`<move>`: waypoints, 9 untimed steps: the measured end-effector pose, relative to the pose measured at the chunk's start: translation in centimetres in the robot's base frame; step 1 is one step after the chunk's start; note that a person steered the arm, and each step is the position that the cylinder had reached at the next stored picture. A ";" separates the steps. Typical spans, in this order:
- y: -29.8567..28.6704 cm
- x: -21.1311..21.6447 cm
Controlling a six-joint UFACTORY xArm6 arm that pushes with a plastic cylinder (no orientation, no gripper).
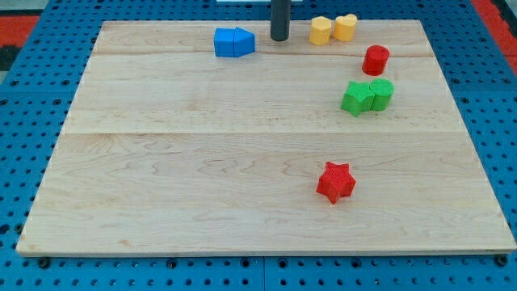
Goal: Drag the red circle to the bottom left side of the board
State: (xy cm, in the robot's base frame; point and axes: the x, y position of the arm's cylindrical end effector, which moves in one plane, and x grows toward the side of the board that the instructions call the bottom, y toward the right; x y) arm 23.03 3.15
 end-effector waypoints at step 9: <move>16.9 5.2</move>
State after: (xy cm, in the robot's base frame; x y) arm 28.21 20.02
